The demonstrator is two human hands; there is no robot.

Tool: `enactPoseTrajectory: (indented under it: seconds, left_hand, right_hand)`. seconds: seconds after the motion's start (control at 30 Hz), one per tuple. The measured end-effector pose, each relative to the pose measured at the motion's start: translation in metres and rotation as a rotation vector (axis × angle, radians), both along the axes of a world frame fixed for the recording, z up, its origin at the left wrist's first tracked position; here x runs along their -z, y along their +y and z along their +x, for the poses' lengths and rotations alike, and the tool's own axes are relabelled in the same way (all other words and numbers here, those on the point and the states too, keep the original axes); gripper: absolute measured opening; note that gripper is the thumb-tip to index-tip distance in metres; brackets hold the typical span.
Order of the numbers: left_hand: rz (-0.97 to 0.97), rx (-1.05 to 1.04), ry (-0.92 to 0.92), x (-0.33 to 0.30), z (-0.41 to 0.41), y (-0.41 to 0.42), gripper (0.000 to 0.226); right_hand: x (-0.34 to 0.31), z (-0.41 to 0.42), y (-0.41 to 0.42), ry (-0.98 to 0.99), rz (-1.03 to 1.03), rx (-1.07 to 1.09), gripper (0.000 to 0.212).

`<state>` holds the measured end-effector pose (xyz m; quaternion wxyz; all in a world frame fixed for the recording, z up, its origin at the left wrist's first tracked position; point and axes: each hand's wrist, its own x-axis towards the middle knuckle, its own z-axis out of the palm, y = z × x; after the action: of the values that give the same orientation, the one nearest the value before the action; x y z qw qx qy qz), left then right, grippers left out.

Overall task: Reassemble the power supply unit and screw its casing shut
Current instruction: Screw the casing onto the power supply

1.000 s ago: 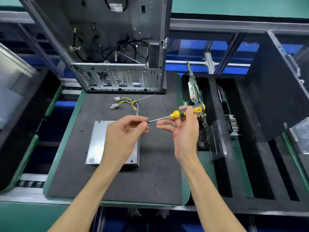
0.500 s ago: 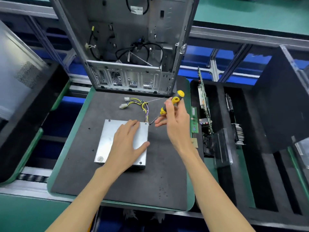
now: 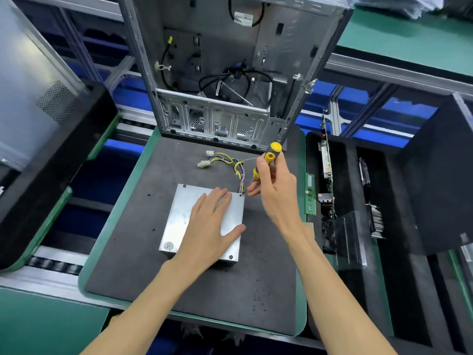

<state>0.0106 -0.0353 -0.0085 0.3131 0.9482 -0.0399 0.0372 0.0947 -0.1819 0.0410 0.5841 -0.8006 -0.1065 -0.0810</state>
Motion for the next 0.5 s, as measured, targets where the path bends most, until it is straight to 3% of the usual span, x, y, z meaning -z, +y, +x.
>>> enactPoseTrajectory:
  seconds: [0.37,0.5]
  left_hand:
    - [0.008,0.021,-0.029,0.0070,0.0012,0.0016,0.070]
    - [0.004,0.027,-0.046,0.0084,0.0012,0.0024,0.070]
  right_hand:
    - [0.0075,0.0043,0.0082,0.009,-0.126,-0.077,0.023]
    - [0.0057,0.0071,0.0091,-0.110,-0.278,-0.023,0.035]
